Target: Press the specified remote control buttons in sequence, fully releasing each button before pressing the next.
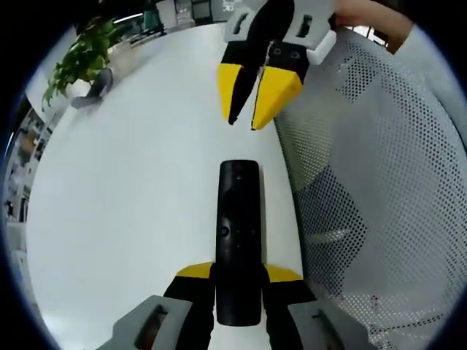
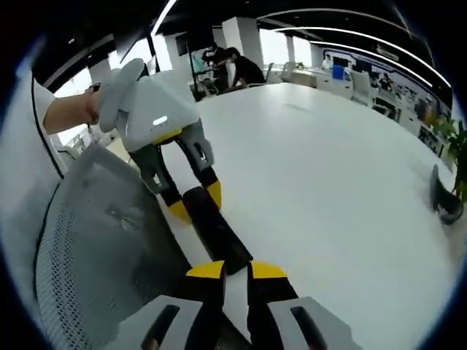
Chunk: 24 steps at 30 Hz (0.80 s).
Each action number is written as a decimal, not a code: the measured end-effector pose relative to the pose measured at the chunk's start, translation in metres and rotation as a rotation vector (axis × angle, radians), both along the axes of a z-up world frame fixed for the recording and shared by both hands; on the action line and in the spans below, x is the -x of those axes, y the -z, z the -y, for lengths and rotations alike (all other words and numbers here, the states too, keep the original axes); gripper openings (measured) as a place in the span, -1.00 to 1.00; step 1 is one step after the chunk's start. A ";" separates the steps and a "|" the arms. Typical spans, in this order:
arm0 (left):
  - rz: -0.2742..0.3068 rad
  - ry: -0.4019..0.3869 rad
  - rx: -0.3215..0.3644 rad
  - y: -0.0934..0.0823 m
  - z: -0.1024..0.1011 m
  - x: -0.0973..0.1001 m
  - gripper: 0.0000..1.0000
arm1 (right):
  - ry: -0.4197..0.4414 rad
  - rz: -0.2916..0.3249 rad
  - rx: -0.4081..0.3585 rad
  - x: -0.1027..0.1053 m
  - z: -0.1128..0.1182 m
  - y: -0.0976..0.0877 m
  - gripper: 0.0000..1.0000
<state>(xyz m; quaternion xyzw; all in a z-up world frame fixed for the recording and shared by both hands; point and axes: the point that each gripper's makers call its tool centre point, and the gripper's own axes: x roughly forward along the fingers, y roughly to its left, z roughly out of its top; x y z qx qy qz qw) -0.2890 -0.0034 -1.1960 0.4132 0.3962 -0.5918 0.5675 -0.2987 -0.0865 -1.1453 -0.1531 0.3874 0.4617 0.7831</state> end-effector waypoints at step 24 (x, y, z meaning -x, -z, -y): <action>0.003 -0.017 0.010 -0.001 0.002 0.000 -0.51 | -0.138 0.000 0.086 0.005 -0.016 0.018 -1.00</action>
